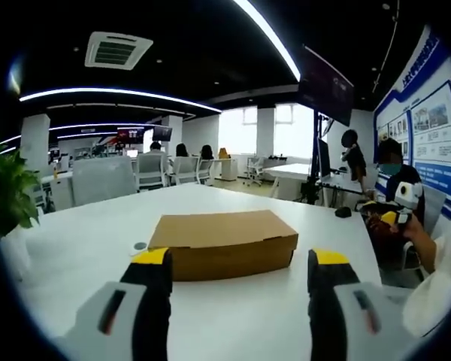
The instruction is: Operate the shoe box by opening the lid, removing the specified soft item, and placing it in the target area until the item is outside and the box remains undamaged.
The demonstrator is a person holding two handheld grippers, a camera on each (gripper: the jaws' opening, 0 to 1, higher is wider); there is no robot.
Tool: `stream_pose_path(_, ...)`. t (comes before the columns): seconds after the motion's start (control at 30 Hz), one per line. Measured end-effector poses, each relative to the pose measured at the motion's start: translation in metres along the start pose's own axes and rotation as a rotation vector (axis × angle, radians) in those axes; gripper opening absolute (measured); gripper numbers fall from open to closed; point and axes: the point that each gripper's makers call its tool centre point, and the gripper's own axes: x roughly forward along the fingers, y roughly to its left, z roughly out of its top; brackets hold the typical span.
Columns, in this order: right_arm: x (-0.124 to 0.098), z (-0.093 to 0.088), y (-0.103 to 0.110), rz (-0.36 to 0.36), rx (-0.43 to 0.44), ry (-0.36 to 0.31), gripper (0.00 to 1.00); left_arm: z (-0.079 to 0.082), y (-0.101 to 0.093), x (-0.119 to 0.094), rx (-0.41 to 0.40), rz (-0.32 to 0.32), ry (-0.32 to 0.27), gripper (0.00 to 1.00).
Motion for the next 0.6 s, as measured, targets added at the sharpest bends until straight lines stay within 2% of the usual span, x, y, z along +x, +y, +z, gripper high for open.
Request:
stream_pose_path(0.17,0.002,0.001,0.002,0.006,-0.003,-0.002,0.55,0.005,0.006,-0.001,0.008,0.014,-0.01,0.76)
stream_pose_path(0.6,0.001,-0.001,0.0,0.002,0.002,-0.001,0.55,0.005,0.018,0.001,0.003,0.031,-0.005,0.76)
